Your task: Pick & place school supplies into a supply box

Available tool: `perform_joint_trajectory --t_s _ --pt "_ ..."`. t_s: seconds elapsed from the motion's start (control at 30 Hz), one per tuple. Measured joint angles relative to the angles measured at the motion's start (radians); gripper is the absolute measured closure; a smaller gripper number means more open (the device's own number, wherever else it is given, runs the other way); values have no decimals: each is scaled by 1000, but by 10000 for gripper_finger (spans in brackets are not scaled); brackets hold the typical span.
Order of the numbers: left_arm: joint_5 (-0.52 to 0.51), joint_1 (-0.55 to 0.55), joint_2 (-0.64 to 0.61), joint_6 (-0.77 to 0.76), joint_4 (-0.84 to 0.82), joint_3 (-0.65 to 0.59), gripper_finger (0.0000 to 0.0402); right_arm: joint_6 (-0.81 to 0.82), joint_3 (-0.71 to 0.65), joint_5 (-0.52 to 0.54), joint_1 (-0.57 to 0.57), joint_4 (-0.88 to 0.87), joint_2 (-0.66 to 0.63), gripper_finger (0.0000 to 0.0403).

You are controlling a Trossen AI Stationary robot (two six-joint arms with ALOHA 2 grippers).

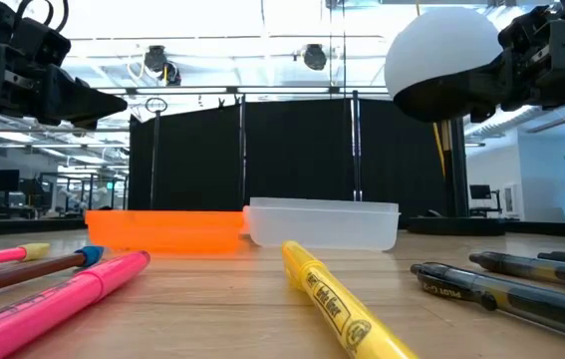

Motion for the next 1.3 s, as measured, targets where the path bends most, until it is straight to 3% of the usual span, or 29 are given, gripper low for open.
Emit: perform_joint_trajectory --t_s 0.2,0.5,0.77,0.93,1.1,1.3 --pt "0 0 0 0 0 0 346 -183 0 0 0 31 0 403" --pt "1 0 0 -23 4 0 346 -182 0 0 0 30 0 403" --pt "2 0 0 -271 8 0 346 -163 0 -4 0 29 0 403" --pt "-30 0 0 -326 6 0 346 -106 0 -4 0 29 0 403" --pt "-34 0 2 -528 -18 0 346 -103 0 -4 0 21 1 403" --pt "-120 0 2 -606 -36 0 346 -105 0 -4 0 20 2 403"
